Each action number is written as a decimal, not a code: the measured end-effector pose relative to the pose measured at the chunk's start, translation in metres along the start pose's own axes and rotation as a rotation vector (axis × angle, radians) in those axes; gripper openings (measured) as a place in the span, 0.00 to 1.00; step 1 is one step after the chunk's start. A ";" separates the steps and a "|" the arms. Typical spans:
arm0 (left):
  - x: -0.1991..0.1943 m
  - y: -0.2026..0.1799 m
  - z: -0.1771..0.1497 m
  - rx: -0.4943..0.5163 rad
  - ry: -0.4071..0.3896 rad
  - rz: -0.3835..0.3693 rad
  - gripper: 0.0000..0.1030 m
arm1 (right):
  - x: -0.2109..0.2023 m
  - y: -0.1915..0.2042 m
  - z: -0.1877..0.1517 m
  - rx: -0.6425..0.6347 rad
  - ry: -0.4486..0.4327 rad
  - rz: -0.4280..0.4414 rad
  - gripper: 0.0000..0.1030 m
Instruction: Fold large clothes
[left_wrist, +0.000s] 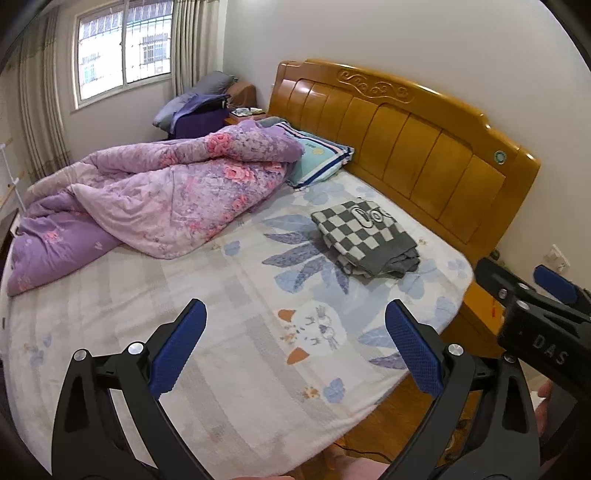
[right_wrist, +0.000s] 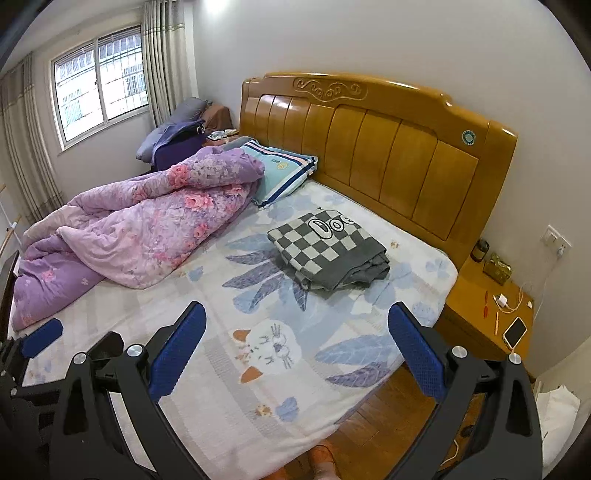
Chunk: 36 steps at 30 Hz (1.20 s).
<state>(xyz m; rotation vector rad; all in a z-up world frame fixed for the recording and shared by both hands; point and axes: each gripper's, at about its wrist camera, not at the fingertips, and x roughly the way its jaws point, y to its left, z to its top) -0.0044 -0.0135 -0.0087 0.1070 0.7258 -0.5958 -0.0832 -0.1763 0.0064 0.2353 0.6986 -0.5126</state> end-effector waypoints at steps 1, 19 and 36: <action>0.001 -0.001 0.001 0.001 -0.001 0.007 0.95 | 0.001 -0.001 0.001 -0.002 -0.003 0.003 0.93; 0.019 -0.014 0.018 -0.020 -0.004 0.049 0.95 | 0.018 -0.019 0.009 -0.053 0.007 0.008 0.93; 0.023 -0.018 0.015 -0.017 0.004 0.055 0.95 | 0.024 -0.028 0.009 -0.045 0.029 0.009 0.93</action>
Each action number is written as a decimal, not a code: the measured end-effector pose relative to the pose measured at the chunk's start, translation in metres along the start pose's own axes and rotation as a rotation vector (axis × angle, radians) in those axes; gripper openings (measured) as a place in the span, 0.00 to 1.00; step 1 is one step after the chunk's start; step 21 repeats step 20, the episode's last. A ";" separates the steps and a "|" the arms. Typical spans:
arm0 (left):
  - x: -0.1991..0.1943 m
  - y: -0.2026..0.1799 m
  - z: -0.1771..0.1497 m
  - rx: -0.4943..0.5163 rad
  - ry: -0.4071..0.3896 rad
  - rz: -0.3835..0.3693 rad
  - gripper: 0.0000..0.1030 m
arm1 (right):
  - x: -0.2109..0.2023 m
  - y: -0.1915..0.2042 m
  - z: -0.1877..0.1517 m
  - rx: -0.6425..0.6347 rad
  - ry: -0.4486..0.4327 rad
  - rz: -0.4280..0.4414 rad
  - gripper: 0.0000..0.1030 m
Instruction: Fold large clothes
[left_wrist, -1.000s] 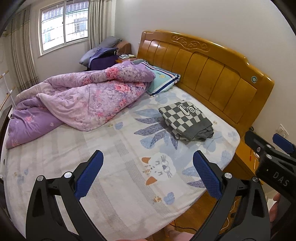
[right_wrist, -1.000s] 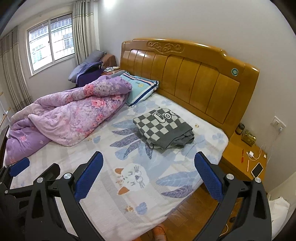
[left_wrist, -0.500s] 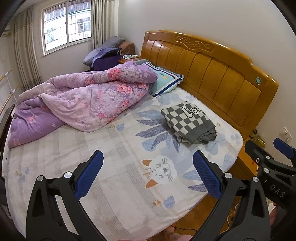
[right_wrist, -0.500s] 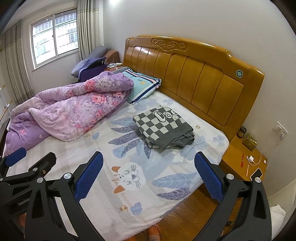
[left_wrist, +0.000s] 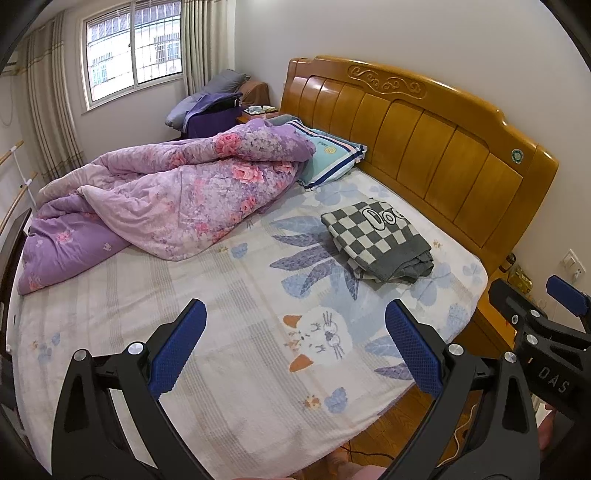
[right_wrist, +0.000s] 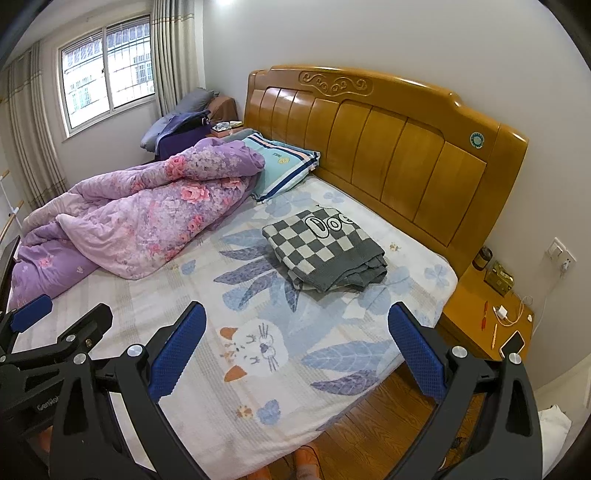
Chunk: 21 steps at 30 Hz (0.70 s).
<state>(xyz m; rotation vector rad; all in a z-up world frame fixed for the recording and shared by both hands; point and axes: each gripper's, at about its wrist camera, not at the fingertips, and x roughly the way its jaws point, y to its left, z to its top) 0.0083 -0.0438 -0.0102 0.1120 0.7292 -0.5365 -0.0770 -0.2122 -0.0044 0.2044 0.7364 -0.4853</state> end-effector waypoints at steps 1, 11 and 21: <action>0.000 0.000 0.000 -0.001 0.001 -0.001 0.95 | 0.000 0.000 -0.001 0.000 0.003 0.001 0.93; 0.005 0.002 -0.011 -0.002 0.016 -0.006 0.95 | 0.006 -0.002 -0.004 0.007 0.025 0.009 0.93; 0.014 0.003 -0.006 -0.006 0.047 -0.006 0.95 | 0.011 0.002 -0.005 -0.004 0.029 0.014 0.93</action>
